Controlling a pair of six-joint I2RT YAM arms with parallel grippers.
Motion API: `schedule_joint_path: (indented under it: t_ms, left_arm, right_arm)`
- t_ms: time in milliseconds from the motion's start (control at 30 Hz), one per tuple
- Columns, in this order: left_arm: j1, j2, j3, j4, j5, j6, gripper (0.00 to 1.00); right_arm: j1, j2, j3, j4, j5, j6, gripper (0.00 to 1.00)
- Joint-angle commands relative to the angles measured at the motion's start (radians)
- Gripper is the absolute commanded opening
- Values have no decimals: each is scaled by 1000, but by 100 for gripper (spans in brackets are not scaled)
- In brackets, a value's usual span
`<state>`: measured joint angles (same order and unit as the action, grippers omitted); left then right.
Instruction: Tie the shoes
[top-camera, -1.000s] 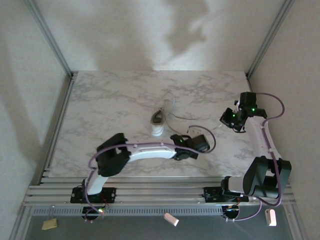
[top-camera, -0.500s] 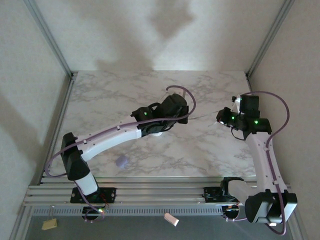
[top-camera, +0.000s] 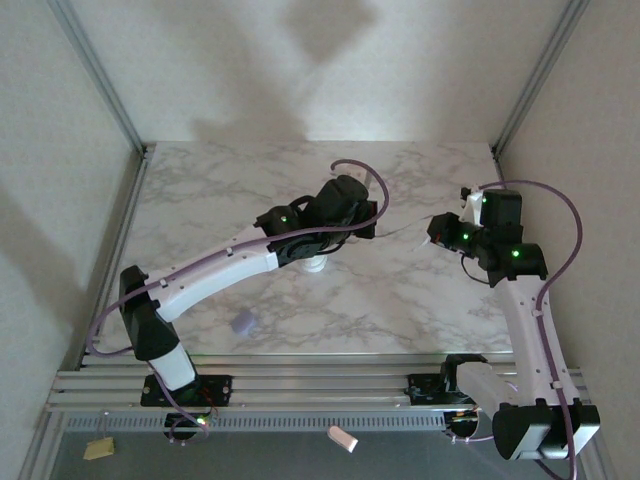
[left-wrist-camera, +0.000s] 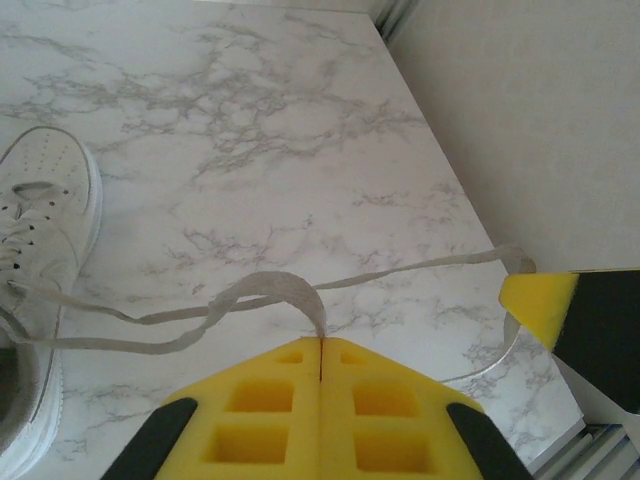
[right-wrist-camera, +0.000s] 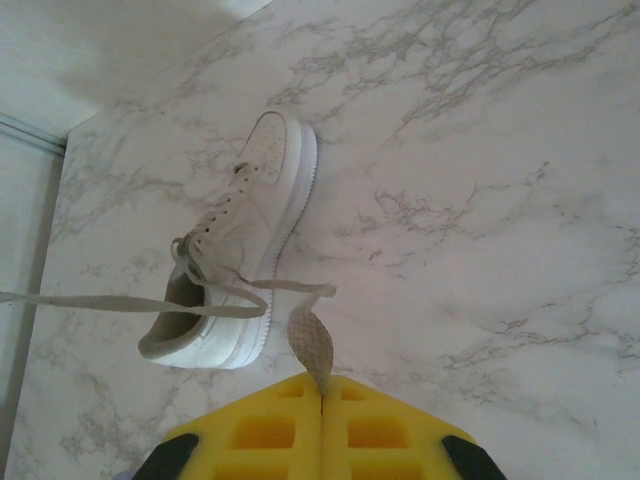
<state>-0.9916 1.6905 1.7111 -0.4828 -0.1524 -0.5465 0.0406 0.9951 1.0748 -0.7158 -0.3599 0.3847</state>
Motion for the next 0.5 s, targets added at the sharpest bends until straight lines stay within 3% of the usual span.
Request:
schedule_joint_path:
  t_ms: [0,467]
  left_arm:
    - [13,-46,33,12,-12,25,0]
    - [25,-14,83,27,7,42,0]
  right_arm:
    - [16,1,20,-25,15,-10,0]
    - [86,-52,-59,-50,45,-29,0]
